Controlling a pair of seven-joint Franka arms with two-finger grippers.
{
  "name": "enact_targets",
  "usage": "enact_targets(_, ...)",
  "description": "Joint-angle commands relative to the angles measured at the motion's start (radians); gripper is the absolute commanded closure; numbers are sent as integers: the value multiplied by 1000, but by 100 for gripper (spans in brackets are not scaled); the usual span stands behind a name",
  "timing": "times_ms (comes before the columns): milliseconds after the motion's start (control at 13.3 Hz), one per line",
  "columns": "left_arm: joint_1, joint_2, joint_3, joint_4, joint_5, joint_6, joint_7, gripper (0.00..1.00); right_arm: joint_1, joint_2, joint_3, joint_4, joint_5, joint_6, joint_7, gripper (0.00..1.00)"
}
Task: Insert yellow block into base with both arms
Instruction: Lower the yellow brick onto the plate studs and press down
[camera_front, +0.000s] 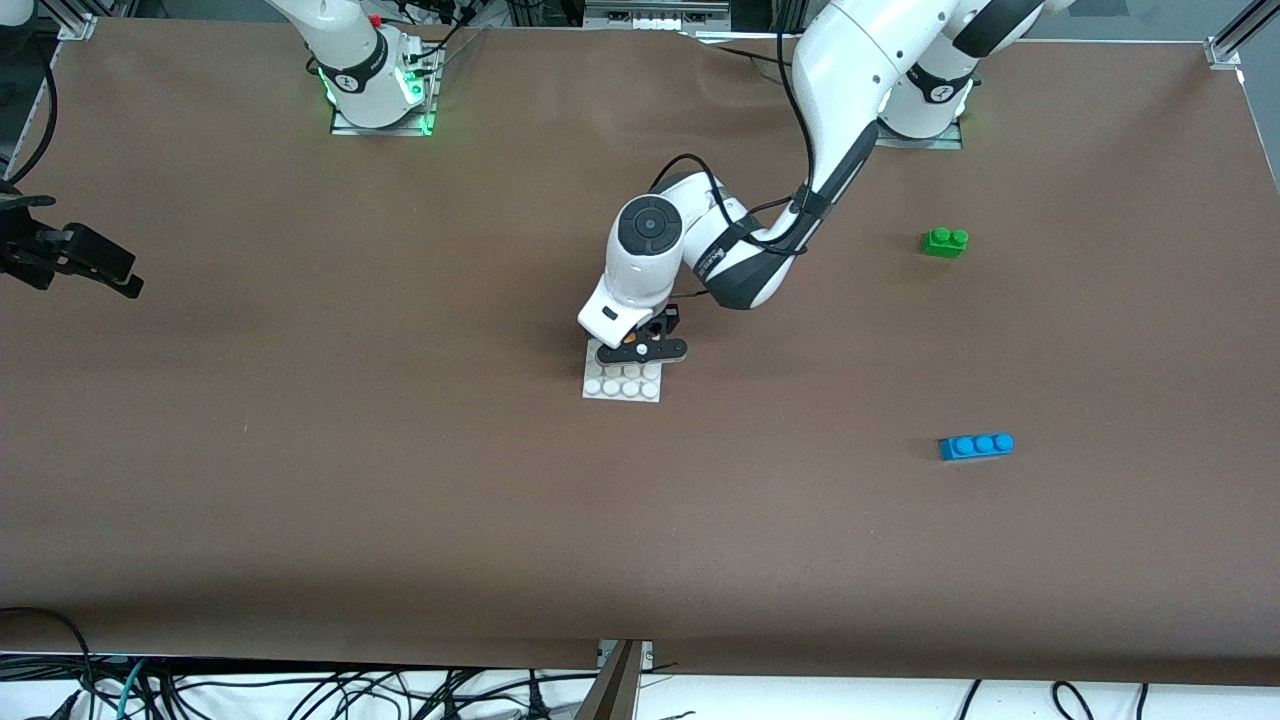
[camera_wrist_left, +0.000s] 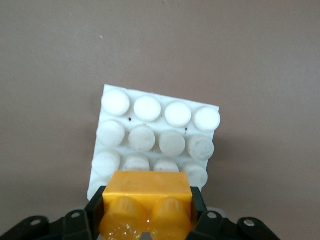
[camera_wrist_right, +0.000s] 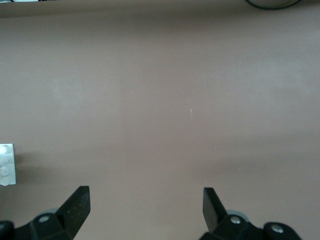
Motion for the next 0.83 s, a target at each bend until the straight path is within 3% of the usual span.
enact_targets(0,-21,37,12,49,33,-20,-11,100,0,-5,10,6,-14,-9,-12,0)
enact_targets(751,-35,94,32,117,74,-15,-5,100,0,-5,10,6,-14,-9,-12,0)
